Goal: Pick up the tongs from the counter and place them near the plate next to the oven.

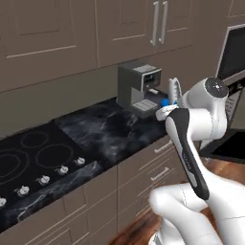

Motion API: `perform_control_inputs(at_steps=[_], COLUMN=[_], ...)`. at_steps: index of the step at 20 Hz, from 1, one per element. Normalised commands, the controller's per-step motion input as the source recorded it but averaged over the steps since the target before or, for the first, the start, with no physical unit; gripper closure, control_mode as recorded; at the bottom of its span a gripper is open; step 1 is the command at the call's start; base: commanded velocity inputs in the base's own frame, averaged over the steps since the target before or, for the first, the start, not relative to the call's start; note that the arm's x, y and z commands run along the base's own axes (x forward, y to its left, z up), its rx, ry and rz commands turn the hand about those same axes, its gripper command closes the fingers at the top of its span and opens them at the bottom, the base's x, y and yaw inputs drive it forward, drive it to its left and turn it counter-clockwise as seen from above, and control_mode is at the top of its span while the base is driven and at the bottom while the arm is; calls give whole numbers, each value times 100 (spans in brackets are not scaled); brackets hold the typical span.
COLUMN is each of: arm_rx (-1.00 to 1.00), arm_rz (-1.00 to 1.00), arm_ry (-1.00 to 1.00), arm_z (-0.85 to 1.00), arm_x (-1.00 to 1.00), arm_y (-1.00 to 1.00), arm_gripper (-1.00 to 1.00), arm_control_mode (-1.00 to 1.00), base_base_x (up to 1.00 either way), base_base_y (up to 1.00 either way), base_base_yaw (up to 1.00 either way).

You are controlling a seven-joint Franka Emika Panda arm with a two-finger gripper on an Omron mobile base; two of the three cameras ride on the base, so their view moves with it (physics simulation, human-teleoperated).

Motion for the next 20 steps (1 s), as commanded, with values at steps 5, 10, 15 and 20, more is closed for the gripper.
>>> perform_control_inputs(at_steps=[5, 10, 15, 20], arm_rx=[0, 0, 0, 0], arm_rz=[0, 0, 0, 0], arm_ry=[0, 0, 0, 0], arm_z=[0, 0, 0, 0], arm_x=[0, 0, 0, 0], arm_y=[0, 0, 0, 0], arm_gripper=[100, 100, 100, 100], arm_control_mode=[100, 100, 100, 100], base_base_x=[80, 54, 32, 38], base_base_y=[-67, -68, -56, -43], base_base_yaw=[34, 31, 23, 23])
